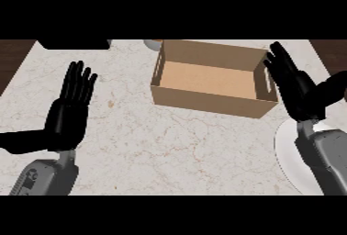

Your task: Pick the tomato from the plate and place it in the cardboard box

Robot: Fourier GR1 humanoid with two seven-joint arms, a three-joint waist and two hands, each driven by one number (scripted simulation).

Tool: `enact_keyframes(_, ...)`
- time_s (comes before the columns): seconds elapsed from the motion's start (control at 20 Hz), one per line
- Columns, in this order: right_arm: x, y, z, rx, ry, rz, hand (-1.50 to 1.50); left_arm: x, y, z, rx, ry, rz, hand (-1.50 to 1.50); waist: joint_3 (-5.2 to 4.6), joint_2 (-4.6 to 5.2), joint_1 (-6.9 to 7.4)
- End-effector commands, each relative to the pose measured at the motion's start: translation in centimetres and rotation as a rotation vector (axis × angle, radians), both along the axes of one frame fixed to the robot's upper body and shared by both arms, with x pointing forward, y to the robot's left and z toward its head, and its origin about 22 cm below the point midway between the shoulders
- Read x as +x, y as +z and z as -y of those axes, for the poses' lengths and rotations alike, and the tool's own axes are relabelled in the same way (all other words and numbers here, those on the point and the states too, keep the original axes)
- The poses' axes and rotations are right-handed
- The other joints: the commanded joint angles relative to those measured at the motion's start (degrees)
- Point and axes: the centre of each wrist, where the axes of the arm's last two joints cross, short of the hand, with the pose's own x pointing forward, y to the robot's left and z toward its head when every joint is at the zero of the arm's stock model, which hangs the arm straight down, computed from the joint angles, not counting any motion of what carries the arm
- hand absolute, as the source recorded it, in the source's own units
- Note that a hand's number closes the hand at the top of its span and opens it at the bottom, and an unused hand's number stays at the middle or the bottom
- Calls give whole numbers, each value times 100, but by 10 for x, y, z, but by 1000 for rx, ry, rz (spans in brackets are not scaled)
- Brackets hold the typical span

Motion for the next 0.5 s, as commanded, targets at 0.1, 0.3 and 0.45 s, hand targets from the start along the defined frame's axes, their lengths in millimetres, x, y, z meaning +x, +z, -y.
enact_keyframes(0.1,-21,22,65,-111,-293,291,-150,-17,-31,-49,230,153,-158,0,146,28,-207)
enact_keyframes(0.3,-51,4,167,-572,-666,120,-150,-37,-53,-81,364,240,-307,0,27,323,-730)
enact_keyframes(0.45,-65,-10,175,-316,-1074,318,-150,-55,-66,-99,454,265,-409,0,183,48,-522)
